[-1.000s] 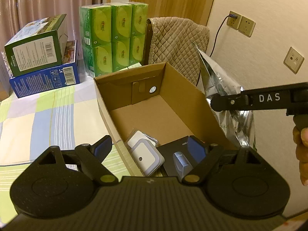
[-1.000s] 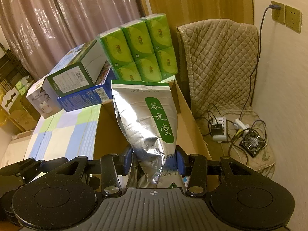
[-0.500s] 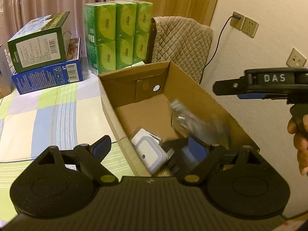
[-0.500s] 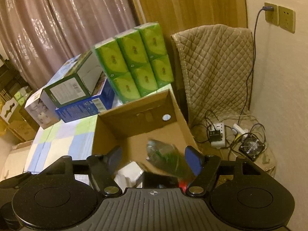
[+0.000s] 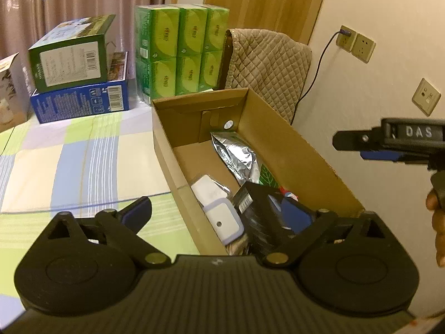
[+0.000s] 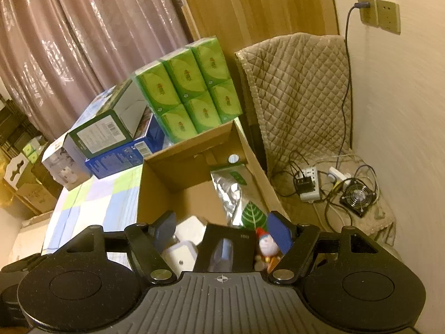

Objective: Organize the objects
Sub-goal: 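Open the left gripper to drop the night light while the right gripper drops the tea bag into the box, then withdraw both open grippers from the box back over the table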

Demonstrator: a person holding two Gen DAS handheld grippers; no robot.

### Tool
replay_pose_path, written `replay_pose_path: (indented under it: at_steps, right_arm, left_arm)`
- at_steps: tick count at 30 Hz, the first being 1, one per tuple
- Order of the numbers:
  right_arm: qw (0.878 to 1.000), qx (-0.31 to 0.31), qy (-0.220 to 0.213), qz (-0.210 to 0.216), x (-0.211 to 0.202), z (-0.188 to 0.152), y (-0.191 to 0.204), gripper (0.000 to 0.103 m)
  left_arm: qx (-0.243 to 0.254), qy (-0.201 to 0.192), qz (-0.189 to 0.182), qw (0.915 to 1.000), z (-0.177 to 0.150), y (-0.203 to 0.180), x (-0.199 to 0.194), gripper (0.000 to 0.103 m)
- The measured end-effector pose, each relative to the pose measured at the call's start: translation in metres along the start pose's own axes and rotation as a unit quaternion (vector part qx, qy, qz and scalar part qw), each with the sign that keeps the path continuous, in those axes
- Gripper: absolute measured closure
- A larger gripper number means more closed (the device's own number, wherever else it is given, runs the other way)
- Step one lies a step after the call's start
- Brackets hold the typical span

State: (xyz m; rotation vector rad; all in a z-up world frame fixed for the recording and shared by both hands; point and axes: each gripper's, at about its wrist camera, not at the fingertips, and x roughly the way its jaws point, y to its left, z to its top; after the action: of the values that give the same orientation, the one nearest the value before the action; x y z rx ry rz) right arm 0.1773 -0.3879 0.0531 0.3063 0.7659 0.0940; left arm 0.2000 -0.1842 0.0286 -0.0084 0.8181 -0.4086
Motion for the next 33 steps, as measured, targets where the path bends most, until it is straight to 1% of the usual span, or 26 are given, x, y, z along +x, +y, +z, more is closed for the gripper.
replay_pose_path:
  at_steps: [1,11,15,20,27,33]
  right_arm:
    - [1.0,0.001,0.001,-0.001,-0.004,-0.004,0.0,0.032]
    - [1.0,-0.014,0.005,-0.001,-0.049,-0.042,0.01,0.029]
    - [1.0,-0.024,0.002,-0.003,-0.066,-0.057,0.015,0.028]
    - [0.999,-0.033,0.003,-0.003,-0.081,-0.076,0.019,0.027]
    - [0.998,-0.065,0.0,-0.013,-0.099,-0.101,0.029,0.027]
    - [0.995,-0.098,-0.002,-0.013,-0.11,-0.116,0.037,0.027]
  left_arm:
    - [-0.003,-0.001,0.0,1.0,-0.003,-0.001,-0.004,0.001]
    - [-0.025,-0.007,0.002,0.9997,-0.031,-0.013,-0.048,0.001]
    - [-0.025,-0.015,0.013,0.9995,-0.042,-0.019,-0.068,0.001]
    - [-0.043,-0.02,0.014,0.9988,-0.056,-0.02,-0.089,0.001]
    - [-0.058,-0.01,0.024,0.998,-0.076,-0.017,-0.111,0.001]
    - [-0.053,-0.01,0.035,0.9979,-0.093,-0.019,-0.13,0.001]
